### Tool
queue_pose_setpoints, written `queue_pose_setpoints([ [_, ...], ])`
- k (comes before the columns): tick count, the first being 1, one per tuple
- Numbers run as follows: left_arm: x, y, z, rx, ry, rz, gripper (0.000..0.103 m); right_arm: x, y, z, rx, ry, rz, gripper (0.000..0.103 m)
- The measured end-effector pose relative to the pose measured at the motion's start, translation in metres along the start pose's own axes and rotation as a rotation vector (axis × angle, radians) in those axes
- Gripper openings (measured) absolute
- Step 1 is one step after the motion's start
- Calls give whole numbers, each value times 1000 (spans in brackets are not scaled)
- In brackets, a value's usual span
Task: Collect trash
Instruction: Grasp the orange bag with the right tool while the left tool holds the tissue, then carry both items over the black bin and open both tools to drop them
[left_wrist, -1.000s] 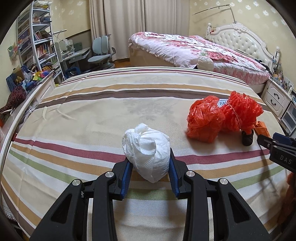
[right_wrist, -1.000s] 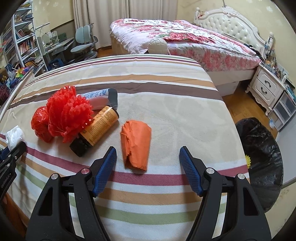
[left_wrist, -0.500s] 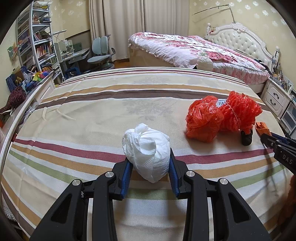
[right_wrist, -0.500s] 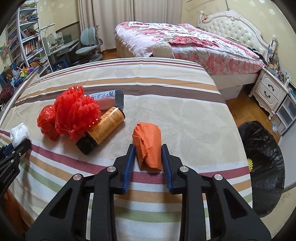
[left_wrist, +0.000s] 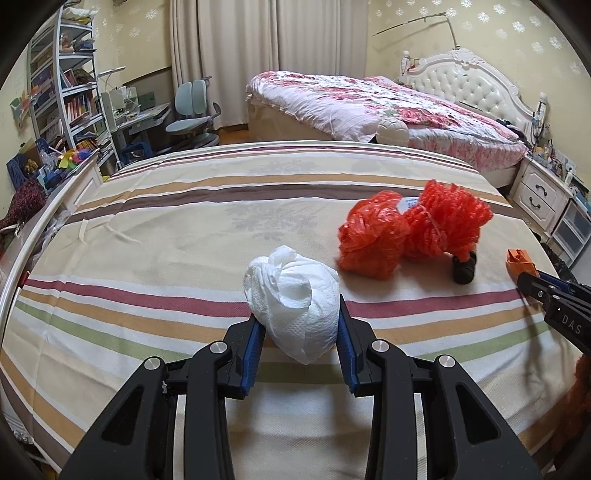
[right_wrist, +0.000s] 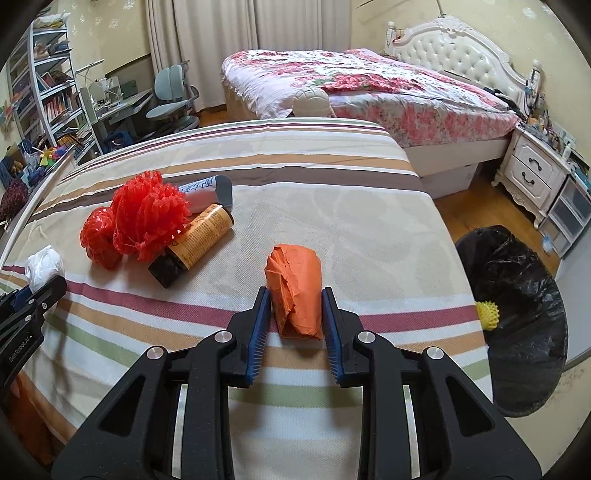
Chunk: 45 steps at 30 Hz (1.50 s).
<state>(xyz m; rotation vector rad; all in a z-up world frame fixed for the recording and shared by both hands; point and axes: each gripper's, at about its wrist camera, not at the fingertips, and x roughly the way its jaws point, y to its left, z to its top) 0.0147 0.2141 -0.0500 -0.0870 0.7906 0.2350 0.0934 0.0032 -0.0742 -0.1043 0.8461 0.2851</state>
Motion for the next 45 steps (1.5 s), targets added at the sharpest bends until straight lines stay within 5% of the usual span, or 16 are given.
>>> queue_pose_setpoints([
  [14, -23, -54, -6, 72, -36, -105, 36, -34, -42, -19, 69, -50, -43, 27],
  [45, -28, -248, 16, 322, -114, -339, 36, -69, -195, -40, 315, -131, -257, 28],
])
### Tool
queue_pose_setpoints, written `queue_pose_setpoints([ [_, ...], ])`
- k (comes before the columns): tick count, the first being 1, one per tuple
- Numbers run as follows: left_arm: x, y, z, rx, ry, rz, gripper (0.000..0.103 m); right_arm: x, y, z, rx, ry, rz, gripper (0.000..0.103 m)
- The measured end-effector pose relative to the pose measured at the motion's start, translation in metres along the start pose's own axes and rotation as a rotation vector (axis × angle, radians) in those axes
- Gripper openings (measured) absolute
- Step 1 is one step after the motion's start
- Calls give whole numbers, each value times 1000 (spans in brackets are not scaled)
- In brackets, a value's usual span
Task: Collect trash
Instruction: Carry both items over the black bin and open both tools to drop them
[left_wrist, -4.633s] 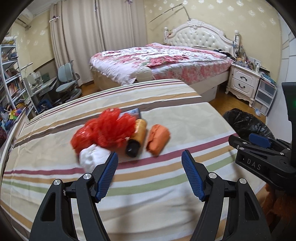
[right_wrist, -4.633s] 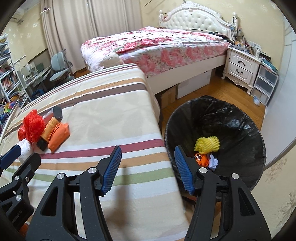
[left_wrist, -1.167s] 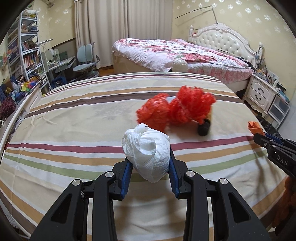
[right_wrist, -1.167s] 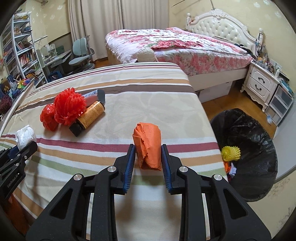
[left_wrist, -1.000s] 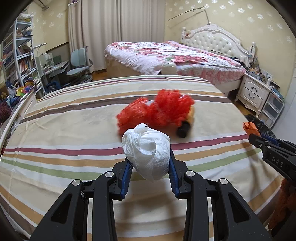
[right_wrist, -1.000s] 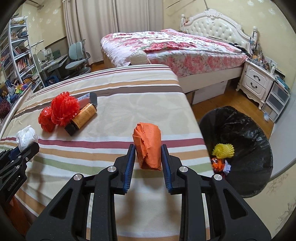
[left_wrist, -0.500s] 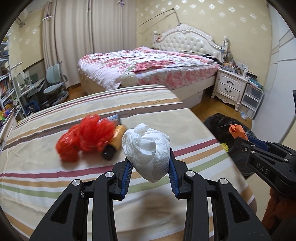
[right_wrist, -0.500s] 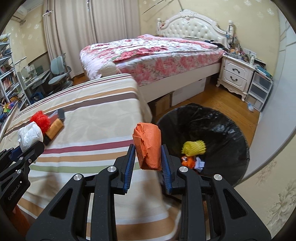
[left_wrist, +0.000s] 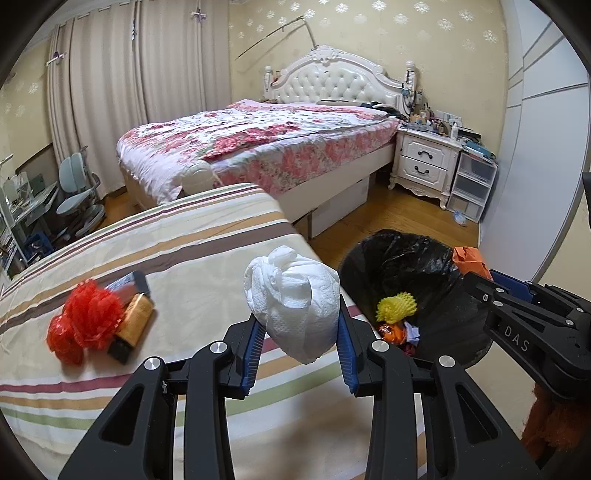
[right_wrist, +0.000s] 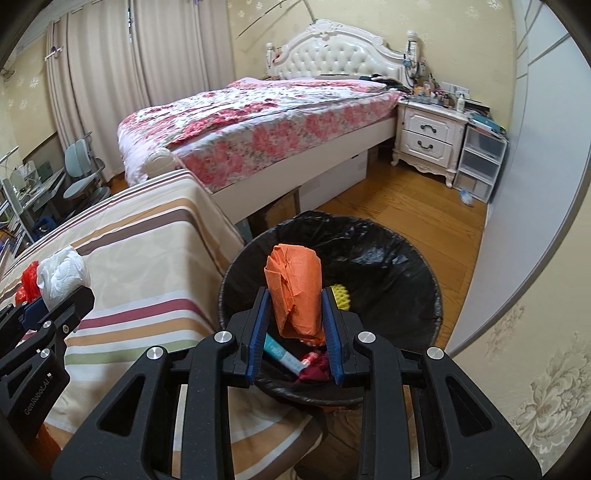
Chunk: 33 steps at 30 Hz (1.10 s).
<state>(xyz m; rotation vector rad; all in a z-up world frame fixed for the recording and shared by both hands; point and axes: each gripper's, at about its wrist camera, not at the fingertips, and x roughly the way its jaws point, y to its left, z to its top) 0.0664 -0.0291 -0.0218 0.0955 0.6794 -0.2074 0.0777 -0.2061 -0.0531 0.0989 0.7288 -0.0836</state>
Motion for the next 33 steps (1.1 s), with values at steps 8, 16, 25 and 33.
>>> queue_pose_setpoints([
  [8, 19, -23, 10, 37, 6, -11, 36, 3, -16, 4, 19, -5, -27, 28],
  [16, 39, -34, 19, 58, 24, -11, 36, 15, -29, 7, 39, 9, -51, 28],
  [25, 51, -50, 27, 85, 34, -17, 36, 29, -42, 10, 61, 32, -74, 28],
  [33, 61, -60, 31, 107, 44, -13, 37, 39, -46, 11, 67, 50, -82, 28],
])
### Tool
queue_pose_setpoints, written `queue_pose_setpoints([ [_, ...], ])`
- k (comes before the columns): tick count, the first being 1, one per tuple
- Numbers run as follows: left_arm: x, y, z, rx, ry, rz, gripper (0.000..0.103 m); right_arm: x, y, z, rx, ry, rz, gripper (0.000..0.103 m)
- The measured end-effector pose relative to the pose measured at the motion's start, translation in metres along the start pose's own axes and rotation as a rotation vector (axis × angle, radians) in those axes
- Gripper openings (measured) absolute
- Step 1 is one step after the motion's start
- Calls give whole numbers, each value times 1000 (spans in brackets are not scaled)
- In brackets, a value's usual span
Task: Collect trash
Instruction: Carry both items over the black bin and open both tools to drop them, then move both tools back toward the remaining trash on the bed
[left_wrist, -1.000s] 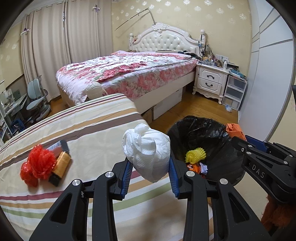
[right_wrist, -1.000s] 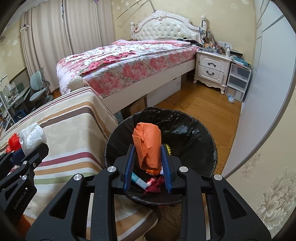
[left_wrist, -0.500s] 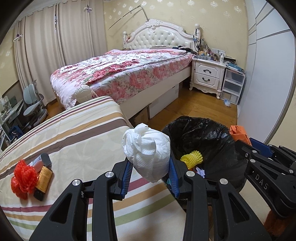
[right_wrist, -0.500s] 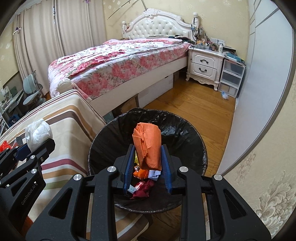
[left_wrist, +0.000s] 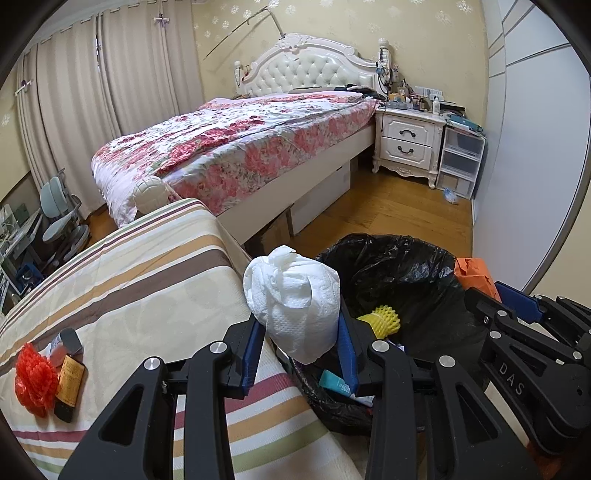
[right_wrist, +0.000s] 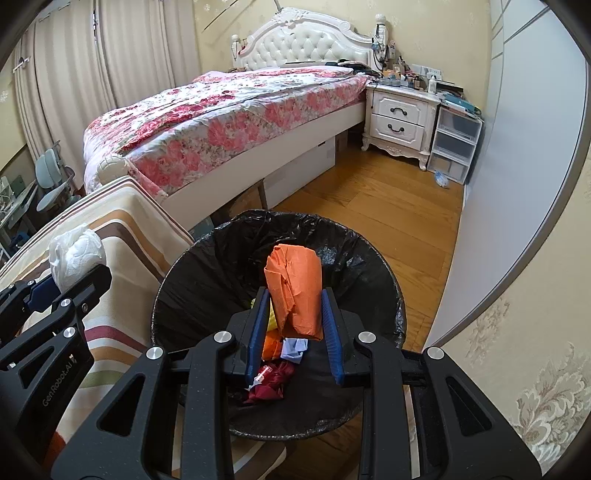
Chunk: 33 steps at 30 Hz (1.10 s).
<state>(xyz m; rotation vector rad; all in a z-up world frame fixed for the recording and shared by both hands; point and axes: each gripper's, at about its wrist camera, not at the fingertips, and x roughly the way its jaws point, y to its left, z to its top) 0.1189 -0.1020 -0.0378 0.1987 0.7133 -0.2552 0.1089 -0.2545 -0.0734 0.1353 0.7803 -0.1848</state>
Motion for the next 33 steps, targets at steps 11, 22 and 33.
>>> queue_pose_setpoints([
  [11, 9, -4, 1, -1, 19, -1, 69, 11, -5, 3, 11, 13, -21, 41],
  [22, 6, -3, 3, 4, 16, 3, 73, 4, -10, 4, 20, -5, -45, 49],
  [33, -13, 13, 2, -25, 0, 32, 75, -5, -2, 3, 7, -12, -37, 59],
])
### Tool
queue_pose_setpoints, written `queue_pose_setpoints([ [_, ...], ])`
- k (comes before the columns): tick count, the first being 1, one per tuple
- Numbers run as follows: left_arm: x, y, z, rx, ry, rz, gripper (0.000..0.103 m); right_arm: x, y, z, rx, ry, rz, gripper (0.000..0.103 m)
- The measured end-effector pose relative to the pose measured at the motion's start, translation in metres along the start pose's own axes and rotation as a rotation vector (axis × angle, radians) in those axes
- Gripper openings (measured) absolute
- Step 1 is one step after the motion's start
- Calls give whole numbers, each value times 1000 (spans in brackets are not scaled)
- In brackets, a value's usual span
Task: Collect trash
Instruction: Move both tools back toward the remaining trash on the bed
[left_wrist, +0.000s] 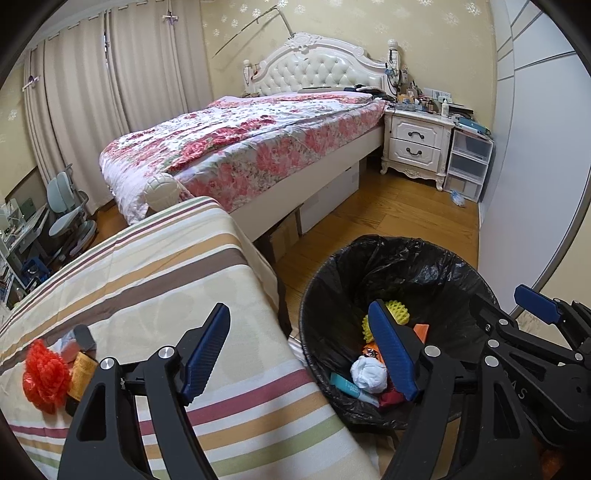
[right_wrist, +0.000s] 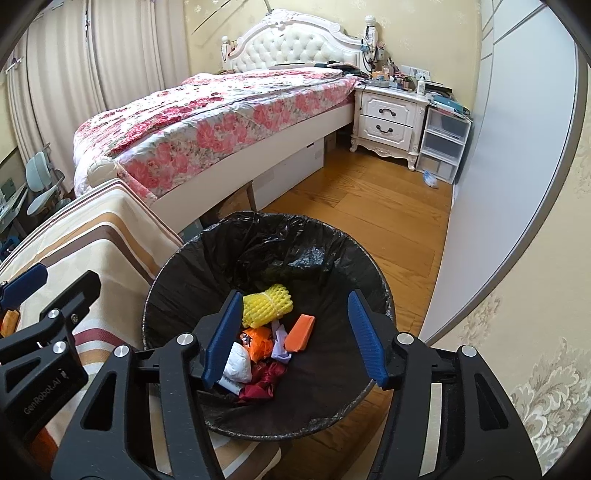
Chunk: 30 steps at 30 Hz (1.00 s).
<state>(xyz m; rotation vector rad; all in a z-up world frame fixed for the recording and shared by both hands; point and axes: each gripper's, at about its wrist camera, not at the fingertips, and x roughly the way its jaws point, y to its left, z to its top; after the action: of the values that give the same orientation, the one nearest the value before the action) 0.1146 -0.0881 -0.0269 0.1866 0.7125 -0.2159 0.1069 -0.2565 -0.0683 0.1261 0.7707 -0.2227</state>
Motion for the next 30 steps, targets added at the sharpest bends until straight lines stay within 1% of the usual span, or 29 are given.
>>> queue_pose_setpoints([
  [4, -12, 16, -3, -17, -15, 21, 76, -6, 11, 0, -10, -8, 15, 62],
  [11, -31, 59, -16, -75, -20, 72, 76, -14, 39, -3, -44, -11, 65, 63],
  [15, -43, 89, -33, -110, -12, 124, 76, -18, 61, -8, -68, -3, 104, 63],
  [20, -57, 132, -54, -183, -1, 187, 76, -25, 95, -14, -114, 5, 157, 64],
  [24, -68, 164, -70, -229, 4, 263, 77, -31, 123, -20, -156, 8, 202, 65],
  [26, -70, 179, -78, -244, 13, 304, 77, -33, 138, -24, -177, 12, 225, 70],
  [30, -68, 205, -91, -293, 37, 346, 77, -35, 166, -32, -221, 34, 265, 70],
])
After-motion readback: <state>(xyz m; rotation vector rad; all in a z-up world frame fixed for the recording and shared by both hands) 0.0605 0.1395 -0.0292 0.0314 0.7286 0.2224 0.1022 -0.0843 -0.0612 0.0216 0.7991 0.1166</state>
